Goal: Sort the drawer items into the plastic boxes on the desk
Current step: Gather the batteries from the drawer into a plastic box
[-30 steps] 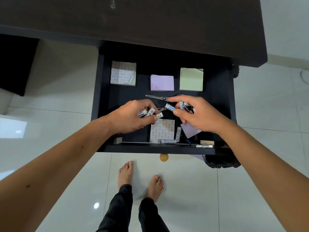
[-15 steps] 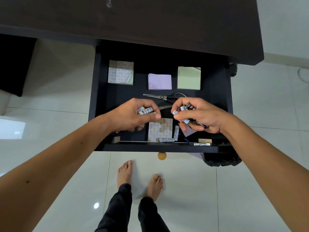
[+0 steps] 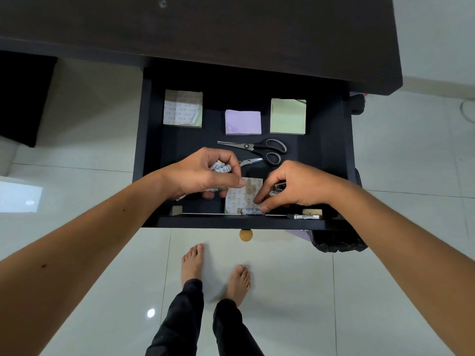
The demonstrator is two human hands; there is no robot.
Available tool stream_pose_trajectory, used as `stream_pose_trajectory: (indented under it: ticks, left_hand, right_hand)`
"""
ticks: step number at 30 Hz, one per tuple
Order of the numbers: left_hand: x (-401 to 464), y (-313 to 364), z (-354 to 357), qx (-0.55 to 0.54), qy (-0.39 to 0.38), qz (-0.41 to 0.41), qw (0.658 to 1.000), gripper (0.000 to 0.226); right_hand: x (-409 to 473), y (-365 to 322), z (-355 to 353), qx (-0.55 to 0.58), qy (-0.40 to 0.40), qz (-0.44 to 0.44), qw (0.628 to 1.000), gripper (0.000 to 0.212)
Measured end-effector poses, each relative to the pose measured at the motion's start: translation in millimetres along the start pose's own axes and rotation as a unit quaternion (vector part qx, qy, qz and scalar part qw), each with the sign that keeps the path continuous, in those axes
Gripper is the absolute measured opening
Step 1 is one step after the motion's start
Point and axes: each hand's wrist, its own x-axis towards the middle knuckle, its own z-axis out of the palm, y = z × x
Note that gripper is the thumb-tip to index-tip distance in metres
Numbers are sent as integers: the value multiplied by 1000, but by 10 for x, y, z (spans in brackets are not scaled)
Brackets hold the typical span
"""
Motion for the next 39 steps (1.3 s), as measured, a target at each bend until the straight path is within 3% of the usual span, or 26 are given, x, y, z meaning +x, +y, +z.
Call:
stream_pose_trajectory:
  ticks: [4, 8, 14, 19, 23, 27, 31, 33, 36, 39]
  left_hand:
    - [11, 3, 10, 10, 4, -4, 1000, 18]
    - [22, -25, 2, 18, 4, -4, 1000, 18]
    - [15, -17, 2, 44, 4, 5, 999, 19]
    - [-5, 19, 1, 74, 5, 12, 997, 19]
    - [4, 18, 20, 99, 10, 19, 995, 14]
    - [35, 23, 75, 104, 11, 10, 994, 14]
    - [51, 6, 119, 144, 8, 0, 989, 15]
    - [66, -3, 148, 176, 9, -7, 984, 20]
    - [104, 31, 212, 264, 29, 6, 964, 32]
    - [143, 119, 321, 336, 67, 9, 940, 38]
  right_hand:
    - [85, -79, 110, -103, -12, -11, 995, 18]
    - [109, -177, 81, -134, -45, -1, 990, 19]
    - [30, -216, 1, -12, -92, -5, 996, 16]
    - [-67, -175, 7, -1, -97, 4, 995, 30]
    - [-176, -162, -23, 128, -69, 48, 988, 17]
    - [-299, -132, -140, 177, -58, 61, 980, 18]
    - [-357, -140, -118, 230, 3, 45, 972, 10]
    - [-370, -113, -102, 249, 32, 34, 967, 5]
    - [-401, -68, -101, 246, 55, 21, 967, 18]
    - [-459, -72, -86, 227, 70, 6, 971, 10]
